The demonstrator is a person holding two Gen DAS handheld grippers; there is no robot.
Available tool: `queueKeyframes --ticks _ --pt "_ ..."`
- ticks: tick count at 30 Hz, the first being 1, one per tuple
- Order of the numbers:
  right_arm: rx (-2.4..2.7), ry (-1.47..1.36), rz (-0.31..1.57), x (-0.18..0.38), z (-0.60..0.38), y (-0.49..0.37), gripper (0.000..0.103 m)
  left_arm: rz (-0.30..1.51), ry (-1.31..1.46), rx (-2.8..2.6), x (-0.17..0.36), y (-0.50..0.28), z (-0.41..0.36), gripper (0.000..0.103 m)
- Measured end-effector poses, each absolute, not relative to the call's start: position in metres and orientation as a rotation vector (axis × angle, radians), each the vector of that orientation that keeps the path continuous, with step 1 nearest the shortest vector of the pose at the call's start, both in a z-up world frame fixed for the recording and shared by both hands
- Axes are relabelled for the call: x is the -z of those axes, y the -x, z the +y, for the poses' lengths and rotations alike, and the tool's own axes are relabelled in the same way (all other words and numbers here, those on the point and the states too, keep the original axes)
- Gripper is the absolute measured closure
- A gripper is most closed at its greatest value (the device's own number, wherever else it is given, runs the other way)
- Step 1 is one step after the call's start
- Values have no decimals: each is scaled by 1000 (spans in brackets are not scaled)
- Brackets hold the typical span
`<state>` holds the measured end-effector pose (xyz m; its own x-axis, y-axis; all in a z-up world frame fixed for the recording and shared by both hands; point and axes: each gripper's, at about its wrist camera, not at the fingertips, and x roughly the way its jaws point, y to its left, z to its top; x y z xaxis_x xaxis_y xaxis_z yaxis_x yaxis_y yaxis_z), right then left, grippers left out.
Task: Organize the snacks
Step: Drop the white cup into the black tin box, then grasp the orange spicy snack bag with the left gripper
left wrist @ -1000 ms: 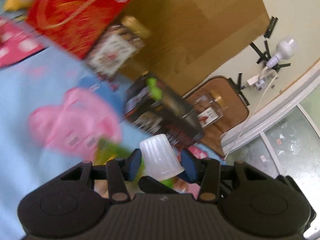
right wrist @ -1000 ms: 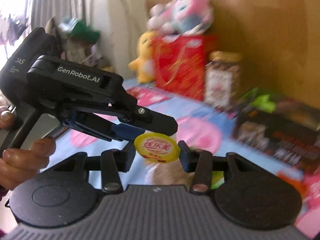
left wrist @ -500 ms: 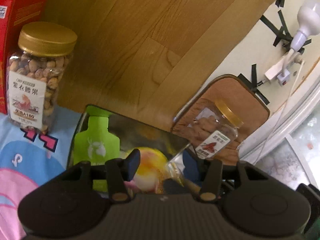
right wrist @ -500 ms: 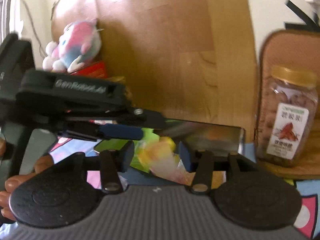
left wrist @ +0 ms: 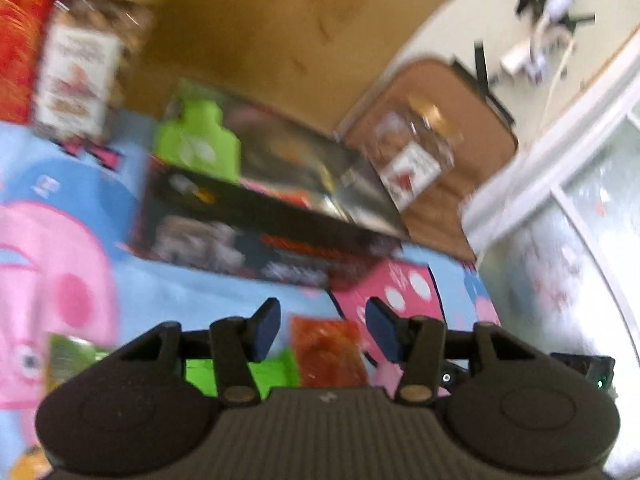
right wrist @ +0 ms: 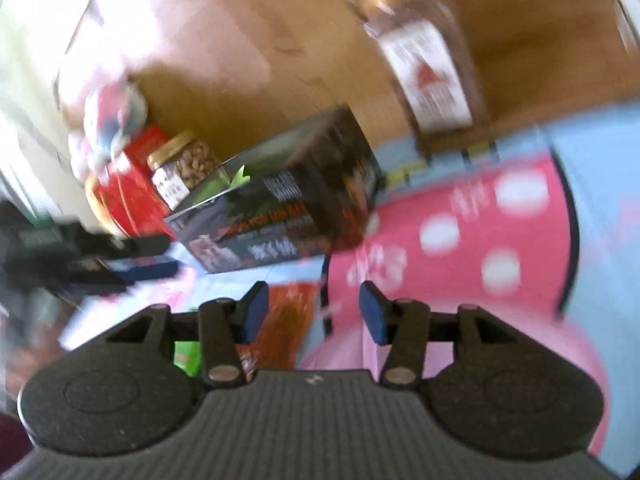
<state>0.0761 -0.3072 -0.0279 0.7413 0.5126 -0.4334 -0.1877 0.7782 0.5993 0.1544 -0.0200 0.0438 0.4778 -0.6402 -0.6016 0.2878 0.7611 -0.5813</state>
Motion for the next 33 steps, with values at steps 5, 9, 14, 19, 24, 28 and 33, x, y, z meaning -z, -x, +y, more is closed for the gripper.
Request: queueKeyframes --ticks 5,9,14,19,24,28,33 --pt "-426 -655 636 30 -317 -74 56 1009 354 539 -17 -177 -48 51" --pt "-440 -632 649 31 -315 -93 59 1027 422 550 -15 -174 -46 49" --pt "-467 -618 657 37 -312 -100 63 1037 495 619 -15 -156 -51 50" --pt "-475 -664 670 39 -319 -101 68 998 513 599 -14 -145 -58 58" --pt "-443 -690 657 36 -326 -90 64 1021 473 542 -5 -142 -56 98" --pt "-460 -734 654 38 -340 -58 64 1024 529 619 -2 -136 -51 96" --pt "-451 -679 635 39 -336 -34 65 1054 607 690 8 -127 -50 86"
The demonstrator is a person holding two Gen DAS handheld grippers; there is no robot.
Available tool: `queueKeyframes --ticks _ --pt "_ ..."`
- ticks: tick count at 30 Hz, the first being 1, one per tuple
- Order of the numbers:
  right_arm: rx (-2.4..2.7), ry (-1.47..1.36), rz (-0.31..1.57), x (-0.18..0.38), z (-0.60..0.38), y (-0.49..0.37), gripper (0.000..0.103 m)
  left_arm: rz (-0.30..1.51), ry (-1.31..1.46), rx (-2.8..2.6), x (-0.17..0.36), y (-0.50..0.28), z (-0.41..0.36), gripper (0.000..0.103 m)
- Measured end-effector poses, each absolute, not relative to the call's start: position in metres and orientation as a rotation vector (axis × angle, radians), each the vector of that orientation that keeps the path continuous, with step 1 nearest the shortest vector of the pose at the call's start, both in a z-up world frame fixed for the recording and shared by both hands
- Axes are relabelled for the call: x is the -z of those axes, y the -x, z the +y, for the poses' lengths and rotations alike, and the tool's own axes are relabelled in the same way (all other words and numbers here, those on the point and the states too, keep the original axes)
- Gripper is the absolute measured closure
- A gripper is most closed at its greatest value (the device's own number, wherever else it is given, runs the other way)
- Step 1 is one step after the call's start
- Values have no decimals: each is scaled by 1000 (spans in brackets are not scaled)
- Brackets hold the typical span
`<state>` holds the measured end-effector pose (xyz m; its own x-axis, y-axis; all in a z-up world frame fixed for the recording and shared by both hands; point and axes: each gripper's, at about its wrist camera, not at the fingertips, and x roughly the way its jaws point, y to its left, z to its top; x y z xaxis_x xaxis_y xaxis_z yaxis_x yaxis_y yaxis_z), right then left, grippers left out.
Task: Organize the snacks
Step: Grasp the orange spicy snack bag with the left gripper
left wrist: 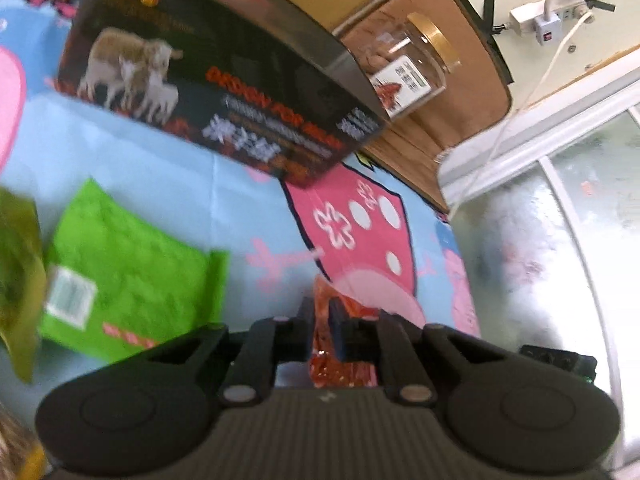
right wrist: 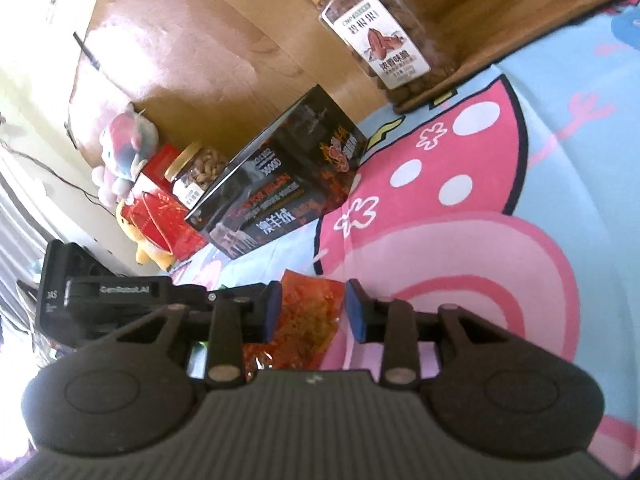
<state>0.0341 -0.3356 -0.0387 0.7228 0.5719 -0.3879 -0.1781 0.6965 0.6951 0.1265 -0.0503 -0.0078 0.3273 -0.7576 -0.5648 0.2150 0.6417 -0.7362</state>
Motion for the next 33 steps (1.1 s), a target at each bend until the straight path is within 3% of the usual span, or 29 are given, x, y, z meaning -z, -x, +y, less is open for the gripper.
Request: queueKeyframes --ticks 1,4,9,11,12,14,15,24,29,33 --pt "-443 -668 630 39 -334 -34 66 1056 630 716 8 -124 -50 76" --pt "-427 -652 625 39 -330 -37 66 1040 659 762 4 -117 -50 65" --pt "-424 -656 621 41 -330 -38 67 1050 682 762 6 -115 -56 63" --pt "-422 -655 619 42 -330 -38 68 1043 650 750 6 -110 -63 65" --pt "-420 -651 617 41 -329 -38 67 1027 632 743 4 -108 -65 71" --pt "-418 -649 614 41 -329 -37 67 1005 651 773 1 -107 -65 98" --pt "-420 -650 614 41 -330 -38 68 1014 704 817 0 -108 -65 100" --pt "-386 -684 599 39 -339 -3 64 1009 571 684 -13 -92 -48 100" --pt "-404 -548 616 32 -335 17 65 1088 633 704 10 -94 -48 79" --pt "-432 -486 645 25 -332 -14 64 1093 735 727 24 -96 -49 80"
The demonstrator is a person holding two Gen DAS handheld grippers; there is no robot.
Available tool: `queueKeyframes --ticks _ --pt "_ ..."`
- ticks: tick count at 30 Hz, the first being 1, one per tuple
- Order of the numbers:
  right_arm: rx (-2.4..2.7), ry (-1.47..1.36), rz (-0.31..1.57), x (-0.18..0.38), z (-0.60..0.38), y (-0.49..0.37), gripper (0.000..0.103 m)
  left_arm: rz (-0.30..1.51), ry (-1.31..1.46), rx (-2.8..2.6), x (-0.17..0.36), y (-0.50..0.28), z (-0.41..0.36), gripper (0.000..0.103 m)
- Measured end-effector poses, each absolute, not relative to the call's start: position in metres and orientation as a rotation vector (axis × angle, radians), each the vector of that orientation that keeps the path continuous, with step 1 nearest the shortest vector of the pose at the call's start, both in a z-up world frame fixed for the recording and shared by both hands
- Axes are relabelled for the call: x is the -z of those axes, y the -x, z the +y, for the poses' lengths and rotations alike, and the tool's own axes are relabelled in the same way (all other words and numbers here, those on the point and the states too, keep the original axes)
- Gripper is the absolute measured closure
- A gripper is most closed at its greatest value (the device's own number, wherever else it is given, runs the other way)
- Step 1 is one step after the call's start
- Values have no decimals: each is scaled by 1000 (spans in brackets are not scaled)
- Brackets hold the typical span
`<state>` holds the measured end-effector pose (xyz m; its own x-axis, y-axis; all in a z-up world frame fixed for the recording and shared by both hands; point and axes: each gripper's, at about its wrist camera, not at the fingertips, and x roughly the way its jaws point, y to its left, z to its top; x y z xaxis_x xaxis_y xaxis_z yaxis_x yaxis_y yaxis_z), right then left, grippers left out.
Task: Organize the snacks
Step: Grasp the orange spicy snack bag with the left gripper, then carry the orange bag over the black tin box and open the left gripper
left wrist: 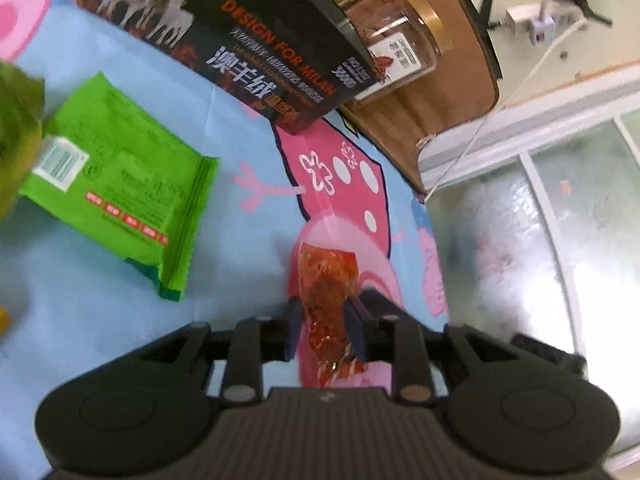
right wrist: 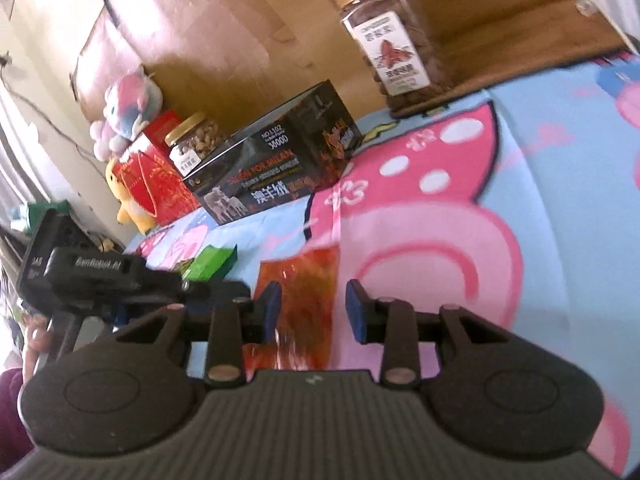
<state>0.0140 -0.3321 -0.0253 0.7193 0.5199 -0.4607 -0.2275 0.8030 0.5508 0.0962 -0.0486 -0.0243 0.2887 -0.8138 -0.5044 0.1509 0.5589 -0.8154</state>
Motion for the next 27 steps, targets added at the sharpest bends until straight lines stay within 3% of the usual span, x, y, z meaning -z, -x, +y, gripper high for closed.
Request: queueKeyframes --ticks 4,5,6,8,17,27 --pt "-506 -570 695 34 -340 -48 66 1103 777 719 31 -96 -51 93" --pt "-507 -597 709 36 -343 -50 77 1105 777 720 32 -95 -52 93" --pt "-503 -601 727 38 -343 -50 95 1099 781 722 33 -95 -54 93" --pt "-502 -645 723 45 -346 -46 99 1092 781 731 31 -96 -56 92" --pt "-531 -727 586 14 -349 -32 100 969 781 786 -6 -101 -44 93" --pt "-573 -612 425 -52 -314 -82 100 731 552 745 -100 -147 -26 93"
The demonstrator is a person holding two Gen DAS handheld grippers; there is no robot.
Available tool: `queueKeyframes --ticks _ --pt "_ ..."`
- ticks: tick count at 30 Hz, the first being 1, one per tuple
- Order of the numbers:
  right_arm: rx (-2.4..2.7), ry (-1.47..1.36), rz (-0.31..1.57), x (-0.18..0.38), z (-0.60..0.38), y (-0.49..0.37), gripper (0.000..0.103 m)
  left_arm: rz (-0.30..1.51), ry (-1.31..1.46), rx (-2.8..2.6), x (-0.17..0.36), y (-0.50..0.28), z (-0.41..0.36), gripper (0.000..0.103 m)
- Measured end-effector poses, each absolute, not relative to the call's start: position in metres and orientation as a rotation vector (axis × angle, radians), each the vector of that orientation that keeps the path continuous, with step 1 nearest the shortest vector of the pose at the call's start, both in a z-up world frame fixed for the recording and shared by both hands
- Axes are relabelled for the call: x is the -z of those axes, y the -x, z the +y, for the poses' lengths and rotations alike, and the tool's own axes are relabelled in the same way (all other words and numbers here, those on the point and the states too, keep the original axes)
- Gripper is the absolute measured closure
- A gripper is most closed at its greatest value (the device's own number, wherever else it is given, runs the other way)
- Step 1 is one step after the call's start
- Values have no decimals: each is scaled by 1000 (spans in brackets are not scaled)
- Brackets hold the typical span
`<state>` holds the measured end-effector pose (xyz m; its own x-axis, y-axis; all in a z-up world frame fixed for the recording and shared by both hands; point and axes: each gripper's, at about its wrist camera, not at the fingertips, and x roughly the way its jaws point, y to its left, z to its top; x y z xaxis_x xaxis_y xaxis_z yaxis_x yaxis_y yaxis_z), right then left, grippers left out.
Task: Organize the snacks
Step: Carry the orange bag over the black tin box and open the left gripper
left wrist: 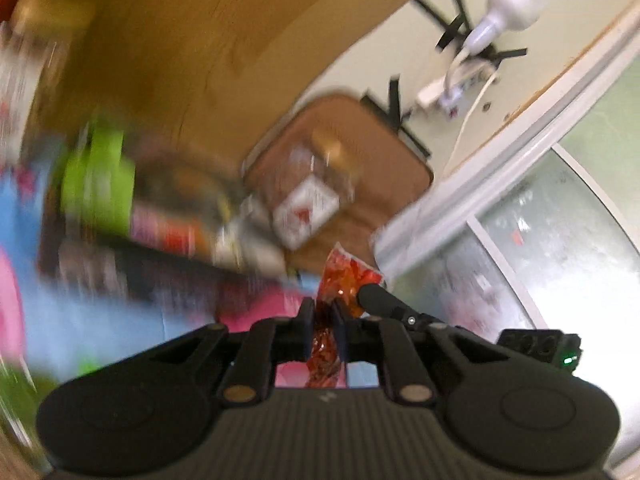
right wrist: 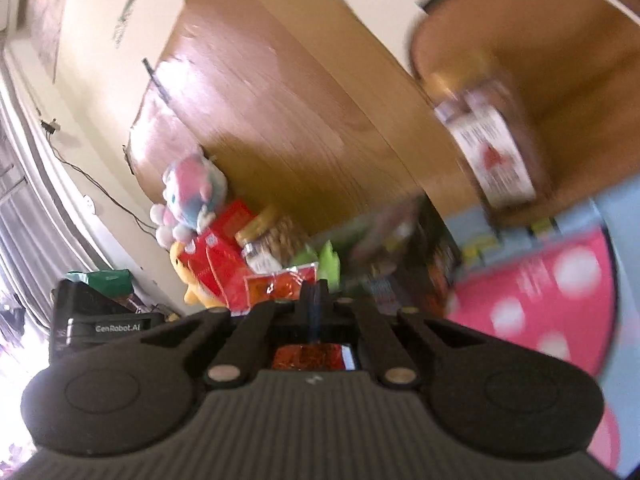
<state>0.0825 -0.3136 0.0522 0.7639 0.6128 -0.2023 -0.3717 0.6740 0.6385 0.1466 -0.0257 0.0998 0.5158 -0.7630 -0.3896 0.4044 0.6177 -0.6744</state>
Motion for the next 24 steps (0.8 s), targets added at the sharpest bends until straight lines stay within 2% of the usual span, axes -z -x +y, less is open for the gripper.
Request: queueKeyframes --ticks 5,13,16,19,24 --pt "-542 -506 346 -80 -289 -134 100 658 458 679 -127 -193 -28 92" --pt "-469 -472 382 -60 -280 -195 100 691 371 612 -99 -242 -47 90" --pt "-460 -456 413 -48 -277 -195 98 734 344 580 -82 -246 -49 85" --pt "-456 -383 467 -41 -263 -194 92 784 309 506 -70 -246 -48 81" --pt "-386 -350 379 -57 -264 -170 89 768 339 466 -79 -229 -27 77"
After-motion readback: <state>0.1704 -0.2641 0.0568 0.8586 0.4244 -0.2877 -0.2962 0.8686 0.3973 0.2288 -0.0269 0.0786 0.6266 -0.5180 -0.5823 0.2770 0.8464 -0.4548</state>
